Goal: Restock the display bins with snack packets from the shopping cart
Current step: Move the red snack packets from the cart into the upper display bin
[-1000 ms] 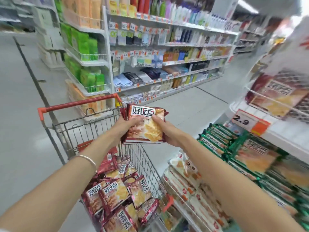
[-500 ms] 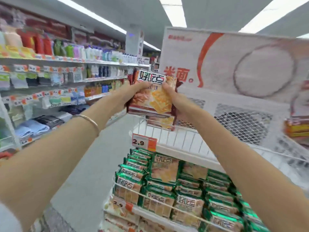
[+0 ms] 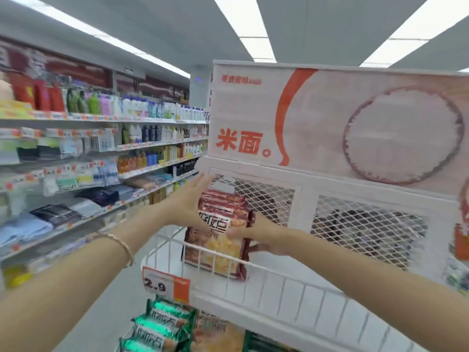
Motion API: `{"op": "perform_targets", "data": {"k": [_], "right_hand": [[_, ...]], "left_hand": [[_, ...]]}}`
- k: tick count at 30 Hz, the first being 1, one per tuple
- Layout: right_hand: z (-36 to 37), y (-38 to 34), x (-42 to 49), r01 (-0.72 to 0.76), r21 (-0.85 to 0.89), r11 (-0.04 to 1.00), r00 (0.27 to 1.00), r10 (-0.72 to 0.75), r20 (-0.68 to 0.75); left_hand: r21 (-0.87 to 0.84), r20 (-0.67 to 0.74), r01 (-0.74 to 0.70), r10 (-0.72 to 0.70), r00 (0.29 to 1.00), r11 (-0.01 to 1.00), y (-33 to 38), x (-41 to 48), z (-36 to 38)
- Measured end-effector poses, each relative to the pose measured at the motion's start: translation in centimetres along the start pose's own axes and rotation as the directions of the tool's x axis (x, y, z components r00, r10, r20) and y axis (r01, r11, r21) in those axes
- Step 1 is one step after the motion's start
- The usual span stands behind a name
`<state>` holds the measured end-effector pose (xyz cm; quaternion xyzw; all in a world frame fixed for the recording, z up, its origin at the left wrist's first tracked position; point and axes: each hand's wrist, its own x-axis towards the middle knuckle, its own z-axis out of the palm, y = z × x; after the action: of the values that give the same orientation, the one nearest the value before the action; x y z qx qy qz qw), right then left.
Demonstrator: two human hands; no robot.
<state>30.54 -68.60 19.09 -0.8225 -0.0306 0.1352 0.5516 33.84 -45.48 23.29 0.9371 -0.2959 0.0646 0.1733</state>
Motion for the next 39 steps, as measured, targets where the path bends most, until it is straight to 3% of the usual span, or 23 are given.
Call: {"op": "perform_targets", "data": {"k": [2,4,6,15,17,18,19,20,21,22,23,24,26,30,35,37,39], "right_hand": [[-0.9,0.8,0.2,0.021,-0.026,0.999,0.992,-0.017,0.121],[-1.0,1.8,0.5,0.059,-0.113,0.992,0.983,-0.038,0.177],[-0.5,2.9,1.6,0.088,-0.189,0.978,0.988,-0.062,0.141],[3.7,2.1,4.4,0.273,-0.029,0.962,0.953,-0.266,0.144],[3.0,1.5,2.8,0.37,0.006,0.929,0.928,-0.37,0.051],[2.6,1.2,1.6,0.453,-0.084,0.888,0.89,-0.456,-0.022],[2.2,1.1,0.7,0.527,-0.299,0.796,0.82,-0.569,-0.068],[1.6,1.3,0.5,0.551,-0.585,0.596,0.722,-0.691,-0.024],[1.0,1.7,0.8,0.539,-0.8,0.263,0.582,-0.803,0.127],[0.4,2.3,1.7,0.489,-0.866,-0.106,0.432,-0.833,0.346],[0.0,2.8,2.5,0.42,-0.82,-0.389,0.343,-0.769,0.54],[-0.3,3.2,3.1,0.352,-0.753,-0.557,0.329,-0.679,0.656],[-0.9,3.7,4.6,0.244,-0.685,-0.687,0.356,-0.593,0.722],[-1.1,3.7,5.6,0.175,-0.684,-0.708,0.393,-0.587,0.708],[-0.3,3.2,4.9,0.246,-0.719,-0.65,0.475,-0.565,0.674],[-0.2,2.2,4.1,0.368,-0.737,-0.566,0.459,-0.579,0.674],[-0.3,0.5,2.8,0.498,-0.739,-0.454,0.392,-0.642,0.659]], "left_hand": [[0.245,0.071,-0.072,0.056,0.996,0.967,-0.1,-0.2,0.5],[0.383,0.142,-0.127,0.077,0.987,0.915,-0.4,-0.5,1.4],[0.424,0.14,-0.142,0.09,0.986,0.895,-1.2,-0.3,1.7],[0.558,0.074,-0.051,0.012,0.997,0.828,-4.9,-0.8,0.1],[0.568,0.066,-0.076,0.046,0.997,0.819,-4.8,-1.0,0.2],[0.573,0.066,-0.089,0.062,0.996,0.814,-4.8,-1.0,0.2],[0.58,0.069,-0.1,0.074,0.995,0.808,-4.8,-1.0,0.1],[0.587,0.071,-0.11,0.084,0.994,0.802,-5.0,-0.9,0.1],[0.594,0.074,-0.121,0.095,0.993,0.795,-5.1,-0.8,0.0],[0.601,0.08,-0.133,0.106,0.991,0.788,-5.3,-0.6,0.0],[0.609,0.087,-0.146,0.117,0.989,0.78,-5.4,-0.5,0.0],[0.617,0.093,-0.159,0.128,0.987,0.771,-5.5,-0.3,0.0],[0.626,0.11,-0.176,0.138,0.984,0.76,-5.6,-0.1,0.1],[0.634,0.141,-0.176,0.11,0.984,0.753,-5.8,0.2,0.2],[0.621,0.151,-0.139,0.056,0.987,0.772,-5.5,0.0,-0.4],[0.6,0.123,-0.101,0.033,0.992,0.793,-5.4,-0.8,-0.9],[0.521,0.058,-0.012,-0.021,0.998,0.853,-5.4,-1.8,-1.4]]}}
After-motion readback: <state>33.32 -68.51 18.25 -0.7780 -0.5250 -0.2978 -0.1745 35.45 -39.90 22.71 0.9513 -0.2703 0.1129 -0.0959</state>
